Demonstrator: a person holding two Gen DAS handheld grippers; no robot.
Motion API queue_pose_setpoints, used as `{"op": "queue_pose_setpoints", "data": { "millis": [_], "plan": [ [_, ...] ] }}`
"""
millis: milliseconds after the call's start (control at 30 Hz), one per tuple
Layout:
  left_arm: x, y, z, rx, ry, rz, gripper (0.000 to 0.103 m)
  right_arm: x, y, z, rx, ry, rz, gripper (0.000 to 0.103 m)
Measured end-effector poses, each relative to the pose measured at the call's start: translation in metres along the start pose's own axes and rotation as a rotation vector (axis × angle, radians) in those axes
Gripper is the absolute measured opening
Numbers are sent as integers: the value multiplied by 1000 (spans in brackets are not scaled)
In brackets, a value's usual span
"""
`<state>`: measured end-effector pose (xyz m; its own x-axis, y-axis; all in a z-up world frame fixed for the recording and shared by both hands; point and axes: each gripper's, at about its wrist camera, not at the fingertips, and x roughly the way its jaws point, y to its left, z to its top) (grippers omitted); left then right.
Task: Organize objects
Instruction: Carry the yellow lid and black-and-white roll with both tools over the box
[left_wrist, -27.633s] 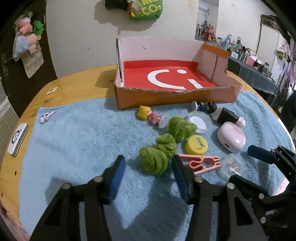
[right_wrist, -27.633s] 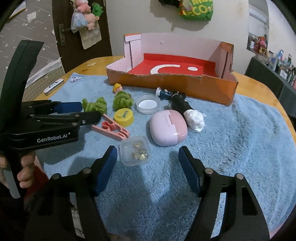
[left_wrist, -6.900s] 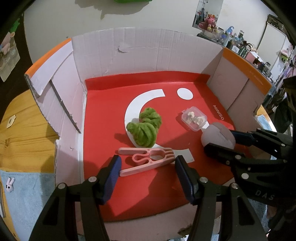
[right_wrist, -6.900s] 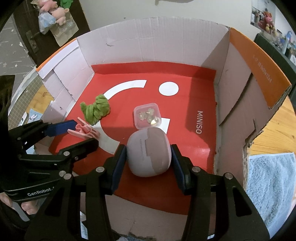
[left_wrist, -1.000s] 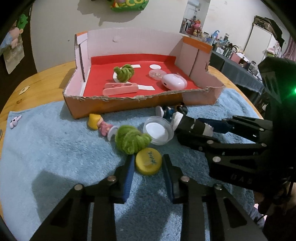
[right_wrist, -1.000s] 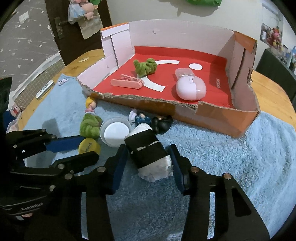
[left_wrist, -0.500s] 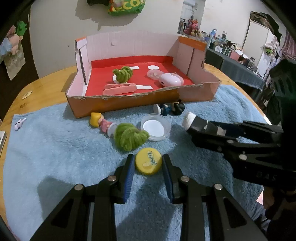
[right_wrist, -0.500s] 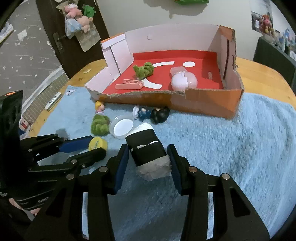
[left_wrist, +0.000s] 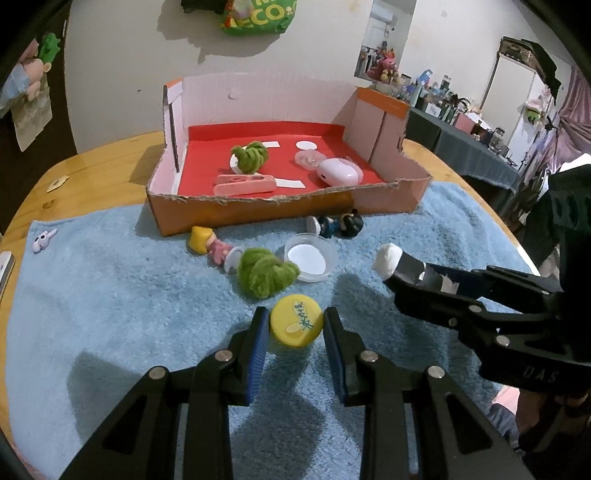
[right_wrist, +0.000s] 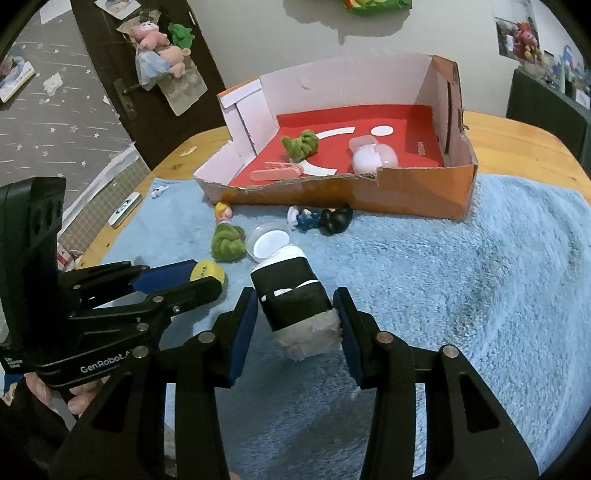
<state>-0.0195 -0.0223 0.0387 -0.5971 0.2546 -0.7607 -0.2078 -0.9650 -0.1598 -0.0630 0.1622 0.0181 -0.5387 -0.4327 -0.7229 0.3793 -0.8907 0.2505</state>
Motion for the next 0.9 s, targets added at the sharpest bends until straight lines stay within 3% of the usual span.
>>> {"op": "queue_pose_setpoints", "data": {
  "millis": [467, 900],
  "plan": [
    [-2, 3, 9, -2, -4, -13, 31, -3, 3, 6, -4, -14, 13, 41],
    [-9, 9, 38, 3, -33, -7, 31, -6, 4, 26, -28, -31, 9, 41]
  ]
}}
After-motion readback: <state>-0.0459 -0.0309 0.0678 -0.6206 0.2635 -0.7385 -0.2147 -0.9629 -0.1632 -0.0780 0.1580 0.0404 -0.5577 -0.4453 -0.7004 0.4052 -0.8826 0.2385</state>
